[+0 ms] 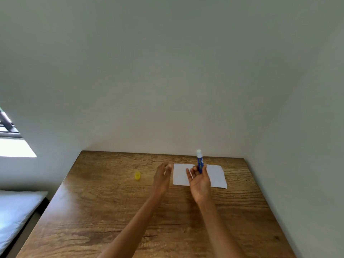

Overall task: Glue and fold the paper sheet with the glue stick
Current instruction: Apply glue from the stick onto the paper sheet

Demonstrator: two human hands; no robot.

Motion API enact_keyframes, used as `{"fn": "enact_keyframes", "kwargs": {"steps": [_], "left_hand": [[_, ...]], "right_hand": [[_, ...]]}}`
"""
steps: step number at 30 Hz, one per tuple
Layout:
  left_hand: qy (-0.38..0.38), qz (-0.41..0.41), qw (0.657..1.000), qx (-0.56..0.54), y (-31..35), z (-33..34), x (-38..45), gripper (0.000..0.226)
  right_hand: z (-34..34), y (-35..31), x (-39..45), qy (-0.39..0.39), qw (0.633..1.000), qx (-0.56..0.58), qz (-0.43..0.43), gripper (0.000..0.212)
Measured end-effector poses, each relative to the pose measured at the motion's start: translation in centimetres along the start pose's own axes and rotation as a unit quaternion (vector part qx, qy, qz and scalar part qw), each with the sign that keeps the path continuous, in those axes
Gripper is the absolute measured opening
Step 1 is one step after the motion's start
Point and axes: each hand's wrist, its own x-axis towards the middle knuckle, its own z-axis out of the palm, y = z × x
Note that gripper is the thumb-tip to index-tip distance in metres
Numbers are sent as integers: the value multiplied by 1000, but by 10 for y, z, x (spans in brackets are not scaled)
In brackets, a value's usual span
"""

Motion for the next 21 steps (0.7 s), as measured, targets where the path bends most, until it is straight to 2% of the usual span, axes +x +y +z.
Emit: {"fn": "enact_keyframes", "kwargs": {"steps": [3,11,17,21], "left_hand": [[0,-58,998,12,-14,12,1,42],[26,-144,989,-4,-7,36,28,52],[48,-180,983,-2,-6,47,41,53],[32,-196,980,-9,-3,49,44,55]], "right_hand": [[-13,-8,14,37,999,-19,5,33],[-26,-1,32,26,999,-5,41,33],[-28,-3,33,19,998,-19,55,33],[-29,-4,32,15,998,-1,63,31]]}}
